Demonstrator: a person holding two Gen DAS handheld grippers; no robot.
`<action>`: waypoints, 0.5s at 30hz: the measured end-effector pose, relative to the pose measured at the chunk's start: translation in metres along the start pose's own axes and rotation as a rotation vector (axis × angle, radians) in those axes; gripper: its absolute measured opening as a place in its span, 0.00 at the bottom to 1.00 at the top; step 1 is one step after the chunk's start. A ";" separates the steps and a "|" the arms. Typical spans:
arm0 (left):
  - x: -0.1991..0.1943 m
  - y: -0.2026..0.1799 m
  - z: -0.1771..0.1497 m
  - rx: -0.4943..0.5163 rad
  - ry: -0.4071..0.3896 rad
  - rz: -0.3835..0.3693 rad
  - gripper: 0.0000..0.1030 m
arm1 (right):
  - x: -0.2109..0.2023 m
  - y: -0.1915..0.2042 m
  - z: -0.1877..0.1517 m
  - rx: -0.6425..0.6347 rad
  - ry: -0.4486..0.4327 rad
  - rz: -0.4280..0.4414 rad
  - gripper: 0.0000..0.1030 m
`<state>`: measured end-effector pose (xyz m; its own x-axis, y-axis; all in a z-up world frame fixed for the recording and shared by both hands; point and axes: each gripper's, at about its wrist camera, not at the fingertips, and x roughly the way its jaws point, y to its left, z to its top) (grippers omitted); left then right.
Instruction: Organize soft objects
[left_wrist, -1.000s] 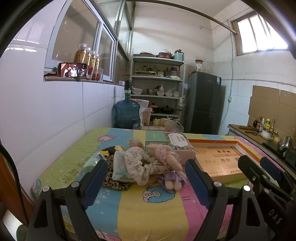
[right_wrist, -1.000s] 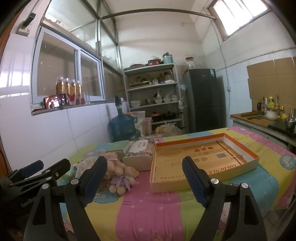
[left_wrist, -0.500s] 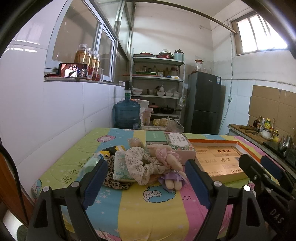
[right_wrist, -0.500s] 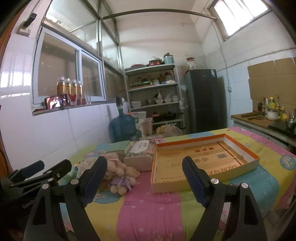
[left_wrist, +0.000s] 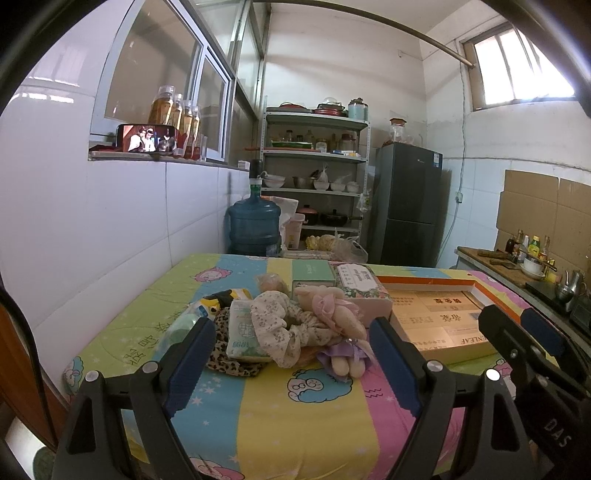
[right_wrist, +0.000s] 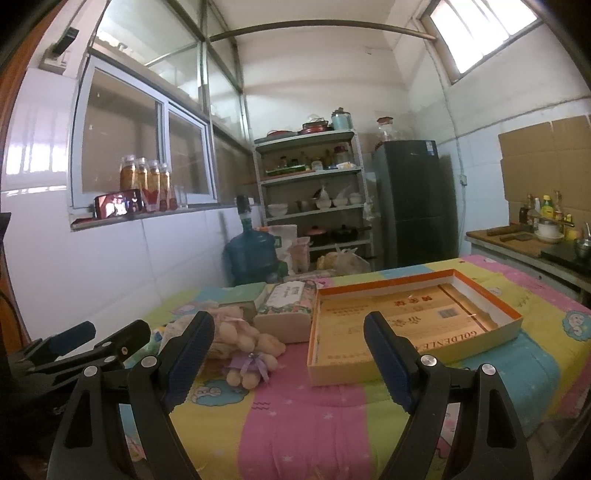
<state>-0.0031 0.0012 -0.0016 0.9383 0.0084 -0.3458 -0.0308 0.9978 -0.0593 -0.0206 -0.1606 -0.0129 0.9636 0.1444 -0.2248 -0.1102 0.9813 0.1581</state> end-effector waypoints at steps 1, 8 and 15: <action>0.000 0.000 0.000 0.001 0.000 0.000 0.83 | 0.000 0.000 0.000 0.000 -0.001 0.002 0.82; 0.003 0.009 -0.007 -0.004 0.007 0.006 0.83 | 0.004 0.004 -0.002 0.000 0.007 0.009 0.82; 0.011 0.028 -0.006 -0.007 0.014 0.026 0.83 | 0.017 0.014 -0.007 -0.022 0.033 0.034 0.82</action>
<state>0.0044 0.0286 -0.0131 0.9323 0.0331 -0.3602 -0.0574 0.9967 -0.0569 -0.0072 -0.1436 -0.0215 0.9506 0.1815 -0.2518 -0.1484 0.9782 0.1452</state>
